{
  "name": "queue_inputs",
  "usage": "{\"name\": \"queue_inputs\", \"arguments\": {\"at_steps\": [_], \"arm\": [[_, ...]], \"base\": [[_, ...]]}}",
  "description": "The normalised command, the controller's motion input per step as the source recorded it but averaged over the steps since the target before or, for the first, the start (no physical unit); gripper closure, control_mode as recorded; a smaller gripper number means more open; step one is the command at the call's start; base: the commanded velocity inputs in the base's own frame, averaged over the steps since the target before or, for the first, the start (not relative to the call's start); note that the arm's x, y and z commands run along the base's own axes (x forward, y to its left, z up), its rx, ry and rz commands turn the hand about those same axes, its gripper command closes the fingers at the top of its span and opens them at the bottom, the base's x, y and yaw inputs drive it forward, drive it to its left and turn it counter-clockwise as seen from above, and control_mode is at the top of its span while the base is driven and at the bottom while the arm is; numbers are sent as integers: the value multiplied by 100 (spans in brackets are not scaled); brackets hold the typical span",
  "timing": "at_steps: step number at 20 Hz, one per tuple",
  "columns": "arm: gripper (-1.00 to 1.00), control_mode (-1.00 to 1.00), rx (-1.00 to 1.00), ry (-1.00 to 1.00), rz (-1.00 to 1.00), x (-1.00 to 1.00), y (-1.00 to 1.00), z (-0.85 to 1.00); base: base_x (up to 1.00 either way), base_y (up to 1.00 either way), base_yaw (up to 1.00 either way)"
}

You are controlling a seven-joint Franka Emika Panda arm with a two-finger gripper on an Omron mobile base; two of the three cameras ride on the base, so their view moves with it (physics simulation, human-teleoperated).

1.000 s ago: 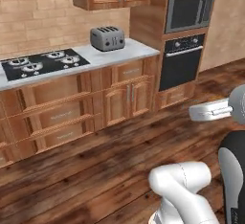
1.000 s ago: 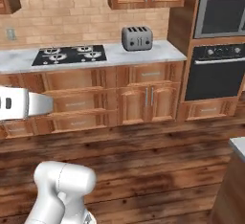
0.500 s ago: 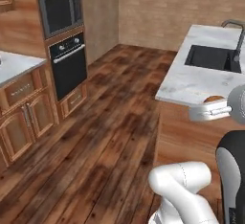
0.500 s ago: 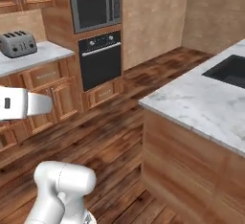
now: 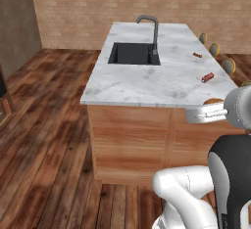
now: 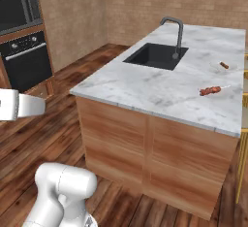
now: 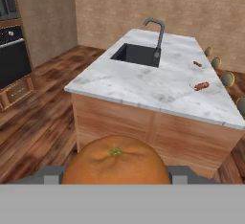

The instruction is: Pick up the orange and tangerine from the fridge and place one fruit on each plate on the dining counter.

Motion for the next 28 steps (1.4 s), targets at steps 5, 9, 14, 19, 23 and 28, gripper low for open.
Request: {"name": "queue_inputs", "arguments": {"at_steps": [5,9,14,19,23,28], "arm": [[100,100,0,0,0,0,0,0],[100,100,0,0,0,0,0,0],[100,100,0,0,0,0,0,0],[100,100,0,0,0,0,0,0],[100,100,0,0,0,0,0,0],[100,100,0,0,0,0,0,0]], "base": [[-22,-100,-23],[-17,-100,-13],[0,-100,0],[0,-100,0],[5,-100,2],[38,-100,17]]}}
